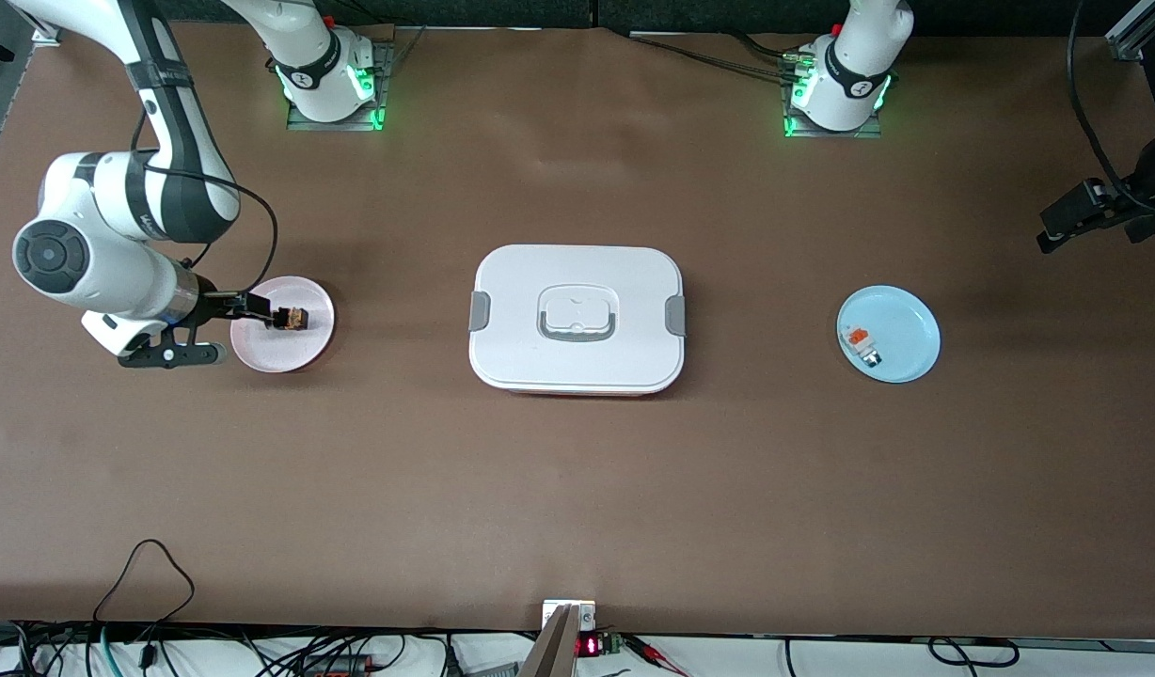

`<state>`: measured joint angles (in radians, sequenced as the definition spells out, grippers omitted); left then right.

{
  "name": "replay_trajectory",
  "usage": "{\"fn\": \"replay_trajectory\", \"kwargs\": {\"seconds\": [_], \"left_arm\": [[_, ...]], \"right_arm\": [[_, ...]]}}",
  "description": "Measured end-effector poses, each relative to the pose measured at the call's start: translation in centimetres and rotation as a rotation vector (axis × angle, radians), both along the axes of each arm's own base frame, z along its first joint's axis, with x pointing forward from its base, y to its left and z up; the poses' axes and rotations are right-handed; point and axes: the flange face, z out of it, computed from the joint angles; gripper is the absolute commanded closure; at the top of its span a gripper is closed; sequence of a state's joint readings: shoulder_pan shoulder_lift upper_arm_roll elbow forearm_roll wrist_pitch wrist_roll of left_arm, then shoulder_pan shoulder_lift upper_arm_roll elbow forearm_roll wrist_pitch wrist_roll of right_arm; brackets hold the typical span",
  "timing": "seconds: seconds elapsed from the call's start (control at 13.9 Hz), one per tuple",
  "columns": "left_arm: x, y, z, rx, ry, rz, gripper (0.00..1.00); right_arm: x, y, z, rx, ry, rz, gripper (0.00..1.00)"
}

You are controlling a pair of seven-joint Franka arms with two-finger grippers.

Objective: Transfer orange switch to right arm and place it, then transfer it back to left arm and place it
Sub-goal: 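Lower the right gripper back down to the switch on the white plate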

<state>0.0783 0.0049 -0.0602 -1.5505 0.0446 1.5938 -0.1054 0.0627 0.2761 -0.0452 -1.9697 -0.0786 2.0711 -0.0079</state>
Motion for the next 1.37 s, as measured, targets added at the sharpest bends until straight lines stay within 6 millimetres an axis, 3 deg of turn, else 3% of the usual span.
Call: {"fn": "replay_trajectory", "kwargs": {"seconds": [0.43,0.93,1.37], "left_arm": [[0.1,0.0,-0.2,0.000,0.004,0.000,0.00],[0.1,0.0,-0.3,0.000,0.005,0.001,0.00],[0.2,0.1,-0.3,0.000,0.005,0.002,0.00]], "right_arm": [[-0.2,0.4,-4.4,0.002,0.013,0.011,0.00],[-1.2,0.2,-6.2,0.002,0.031,-0.002,0.00],[-3.0,0.3,-9.1,0.003,-0.011,-0.045,0.00]]}}
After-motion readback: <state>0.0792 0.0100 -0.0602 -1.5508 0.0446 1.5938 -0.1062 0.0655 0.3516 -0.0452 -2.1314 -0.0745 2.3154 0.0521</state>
